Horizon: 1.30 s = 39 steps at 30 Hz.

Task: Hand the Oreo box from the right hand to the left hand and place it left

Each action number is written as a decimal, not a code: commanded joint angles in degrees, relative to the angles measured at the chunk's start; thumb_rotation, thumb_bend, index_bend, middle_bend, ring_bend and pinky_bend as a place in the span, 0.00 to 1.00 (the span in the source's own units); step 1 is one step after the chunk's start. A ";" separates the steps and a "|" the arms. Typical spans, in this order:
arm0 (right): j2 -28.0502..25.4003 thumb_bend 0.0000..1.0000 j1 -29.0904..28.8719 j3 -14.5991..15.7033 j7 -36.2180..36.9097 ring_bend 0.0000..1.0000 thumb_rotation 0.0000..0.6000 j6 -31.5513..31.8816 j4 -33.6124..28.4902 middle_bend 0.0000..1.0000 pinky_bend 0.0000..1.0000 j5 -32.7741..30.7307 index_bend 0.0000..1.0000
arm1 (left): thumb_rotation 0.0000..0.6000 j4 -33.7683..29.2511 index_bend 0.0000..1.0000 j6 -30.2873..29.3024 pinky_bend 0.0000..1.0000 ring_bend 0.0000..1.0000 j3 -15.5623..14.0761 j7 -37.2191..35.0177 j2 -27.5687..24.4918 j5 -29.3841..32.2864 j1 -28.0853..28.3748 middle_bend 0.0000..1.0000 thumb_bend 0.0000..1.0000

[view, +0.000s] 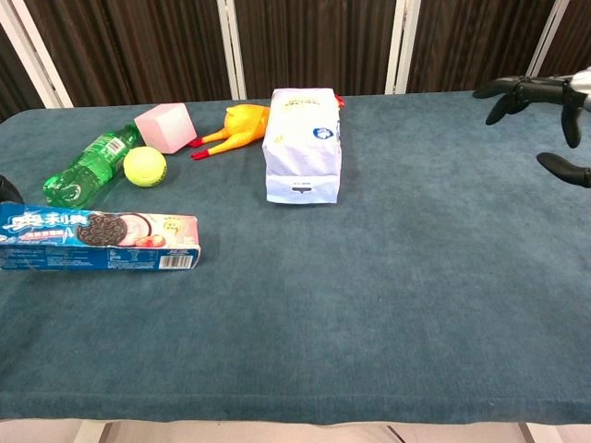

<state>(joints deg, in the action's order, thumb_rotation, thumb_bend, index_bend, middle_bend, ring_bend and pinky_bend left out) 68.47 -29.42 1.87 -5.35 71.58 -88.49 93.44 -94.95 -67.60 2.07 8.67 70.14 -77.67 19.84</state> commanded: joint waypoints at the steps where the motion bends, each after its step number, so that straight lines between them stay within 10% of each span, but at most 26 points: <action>1: 0.18 0.51 1.66 1.17 2.14 0.15 1.00 1.24 3.26 0.19 0.51 1.06 0.07 | 1.00 1.50 0.75 0.78 0.77 0.75 -0.91 -2.26 -0.30 1.10 -0.96 0.81 0.45; 10: 1.87 0.51 2.97 1.01 6.48 0.15 1.00 1.89 8.53 0.19 0.51 1.01 0.09 | 1.00 7.70 0.25 2.02 0.40 0.26 -2.21 -3.59 2.15 0.14 -1.27 0.25 0.42; 17: 2.89 0.51 3.58 1.13 7.42 0.15 1.00 2.90 10.37 0.19 0.51 2.60 0.09 | 1.00 12.99 0.04 -0.63 0.27 0.02 -2.55 -4.04 5.13 -2.52 -2.11 0.02 0.35; 39: -4.94 0.35 17.80 4.64 -1.09 0.05 1.00 16.26 -0.79 0.12 0.21 1.15 0.00 | 1.00 5.54 0.11 -21.53 0.15 0.00 -4.97 -2.02 -3.65 -14.44 -11.53 0.03 0.28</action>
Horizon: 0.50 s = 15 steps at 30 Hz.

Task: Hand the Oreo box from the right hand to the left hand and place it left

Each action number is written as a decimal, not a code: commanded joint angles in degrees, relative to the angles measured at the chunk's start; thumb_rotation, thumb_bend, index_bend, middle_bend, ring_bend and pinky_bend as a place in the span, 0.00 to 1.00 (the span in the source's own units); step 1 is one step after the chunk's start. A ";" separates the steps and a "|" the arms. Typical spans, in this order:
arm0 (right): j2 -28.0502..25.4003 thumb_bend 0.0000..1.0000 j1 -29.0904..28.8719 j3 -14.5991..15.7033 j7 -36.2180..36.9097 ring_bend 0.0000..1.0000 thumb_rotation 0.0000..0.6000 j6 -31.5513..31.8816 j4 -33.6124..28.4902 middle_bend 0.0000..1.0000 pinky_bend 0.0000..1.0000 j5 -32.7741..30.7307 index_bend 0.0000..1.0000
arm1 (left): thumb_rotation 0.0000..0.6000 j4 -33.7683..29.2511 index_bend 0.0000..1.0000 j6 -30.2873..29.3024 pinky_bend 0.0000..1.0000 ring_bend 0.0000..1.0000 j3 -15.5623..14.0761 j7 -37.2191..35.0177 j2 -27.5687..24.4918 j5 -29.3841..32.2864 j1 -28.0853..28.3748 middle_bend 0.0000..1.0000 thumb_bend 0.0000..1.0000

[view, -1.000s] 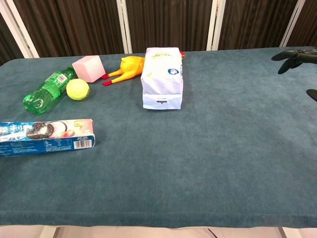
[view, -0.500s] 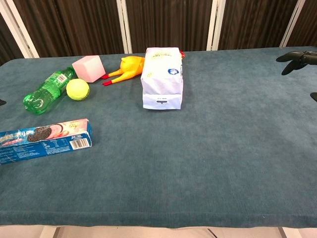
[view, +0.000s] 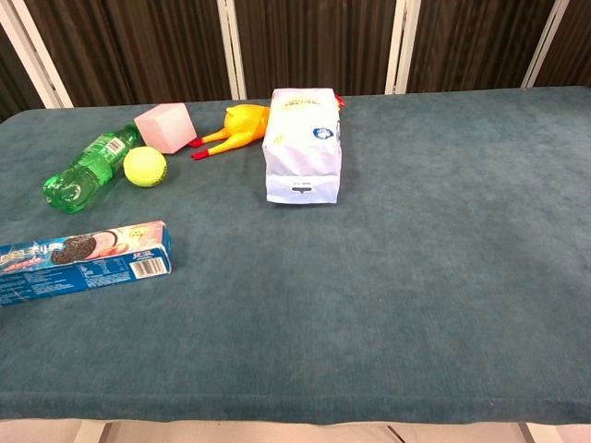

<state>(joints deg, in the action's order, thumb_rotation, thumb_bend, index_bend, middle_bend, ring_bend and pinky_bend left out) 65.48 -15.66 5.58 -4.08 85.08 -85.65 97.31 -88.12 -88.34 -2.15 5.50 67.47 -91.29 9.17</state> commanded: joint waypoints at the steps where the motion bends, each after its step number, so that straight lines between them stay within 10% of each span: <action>1: -1.62 0.34 5.57 0.89 -1.63 0.04 1.00 4.26 -4.01 0.11 0.21 -3.46 0.00 | 1.00 -1.67 0.11 -1.08 0.15 0.00 -0.96 1.60 -1.26 -1.26 -1.15 0.04 0.28; 15: 3.86 0.31 12.66 -1.19 -6.03 0.01 1.00 12.23 -2.69 0.06 0.19 -2.64 0.00 | 1.00 -3.40 0.13 -0.36 0.15 0.01 -0.62 1.51 -2.43 -0.50 -2.58 0.08 0.29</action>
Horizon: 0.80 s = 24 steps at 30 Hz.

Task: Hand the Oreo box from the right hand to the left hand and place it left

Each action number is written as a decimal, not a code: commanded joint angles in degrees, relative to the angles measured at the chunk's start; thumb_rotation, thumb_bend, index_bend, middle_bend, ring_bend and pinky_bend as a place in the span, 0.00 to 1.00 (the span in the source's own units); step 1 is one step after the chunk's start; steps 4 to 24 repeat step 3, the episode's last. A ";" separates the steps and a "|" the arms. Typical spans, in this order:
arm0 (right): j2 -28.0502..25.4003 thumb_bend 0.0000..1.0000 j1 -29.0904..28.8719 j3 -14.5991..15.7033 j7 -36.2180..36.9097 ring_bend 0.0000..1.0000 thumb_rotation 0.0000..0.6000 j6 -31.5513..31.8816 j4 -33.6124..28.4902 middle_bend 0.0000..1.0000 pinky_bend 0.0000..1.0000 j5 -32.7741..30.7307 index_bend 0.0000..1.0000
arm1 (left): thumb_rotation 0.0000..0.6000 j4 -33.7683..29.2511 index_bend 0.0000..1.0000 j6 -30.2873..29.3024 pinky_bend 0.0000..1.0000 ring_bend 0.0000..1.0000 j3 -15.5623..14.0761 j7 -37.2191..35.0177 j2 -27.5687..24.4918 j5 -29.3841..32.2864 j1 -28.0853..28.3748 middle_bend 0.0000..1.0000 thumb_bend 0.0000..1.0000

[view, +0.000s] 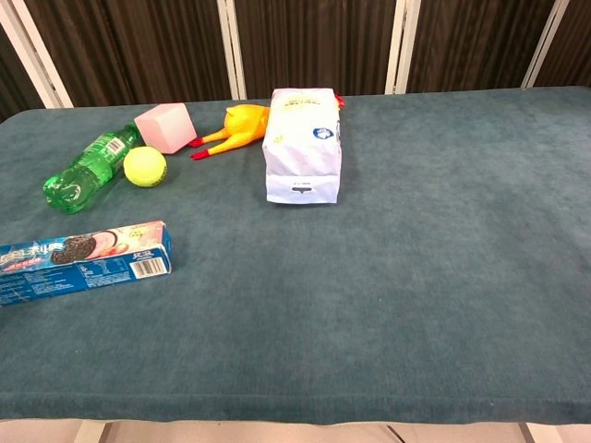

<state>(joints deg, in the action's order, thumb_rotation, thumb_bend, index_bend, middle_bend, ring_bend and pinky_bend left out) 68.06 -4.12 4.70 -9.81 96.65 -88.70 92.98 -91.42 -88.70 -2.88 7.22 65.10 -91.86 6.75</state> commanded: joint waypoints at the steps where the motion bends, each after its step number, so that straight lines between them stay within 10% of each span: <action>1: 1.25 0.31 1.11 -0.30 -0.41 0.01 1.00 0.24 0.55 0.06 0.19 1.87 0.00 | 1.00 -0.13 0.13 -0.01 0.15 0.01 0.15 -0.35 -0.09 0.02 -0.24 0.09 0.29; 24: 1.20 0.31 1.10 -0.41 -0.76 0.01 1.00 -0.40 0.65 0.06 0.19 1.92 0.00 | 1.00 -0.19 0.13 -0.06 0.15 0.02 0.21 -0.46 -0.13 -0.11 -0.36 0.09 0.29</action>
